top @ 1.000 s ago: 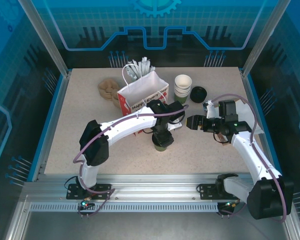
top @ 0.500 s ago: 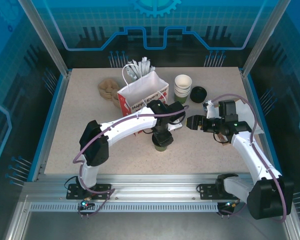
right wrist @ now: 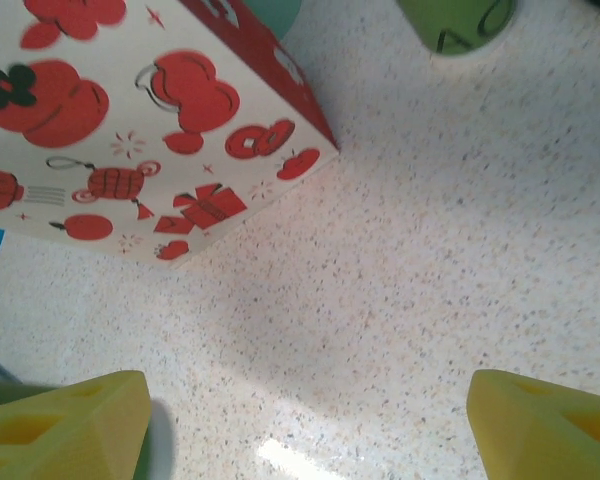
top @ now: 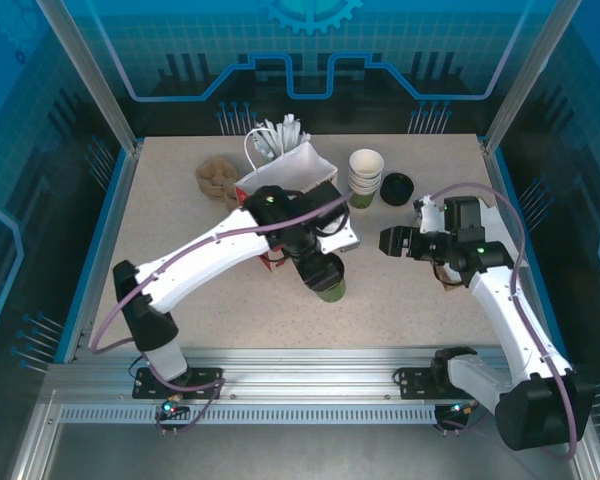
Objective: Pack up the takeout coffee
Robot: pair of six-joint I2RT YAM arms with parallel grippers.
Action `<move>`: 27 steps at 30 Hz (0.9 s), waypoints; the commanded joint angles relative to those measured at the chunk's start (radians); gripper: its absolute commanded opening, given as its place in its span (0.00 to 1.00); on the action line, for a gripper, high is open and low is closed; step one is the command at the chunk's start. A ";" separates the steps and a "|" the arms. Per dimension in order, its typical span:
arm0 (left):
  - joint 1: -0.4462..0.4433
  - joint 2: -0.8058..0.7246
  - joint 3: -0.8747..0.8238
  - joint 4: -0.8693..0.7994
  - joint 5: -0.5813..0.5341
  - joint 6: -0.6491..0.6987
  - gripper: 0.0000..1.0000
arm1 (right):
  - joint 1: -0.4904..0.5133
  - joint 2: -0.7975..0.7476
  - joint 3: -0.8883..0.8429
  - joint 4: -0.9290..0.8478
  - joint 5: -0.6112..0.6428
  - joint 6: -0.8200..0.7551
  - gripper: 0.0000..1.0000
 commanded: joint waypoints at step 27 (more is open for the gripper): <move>0.471 -0.075 0.480 -0.108 -0.040 0.018 0.48 | 0.308 0.222 0.313 0.158 -0.221 0.107 0.80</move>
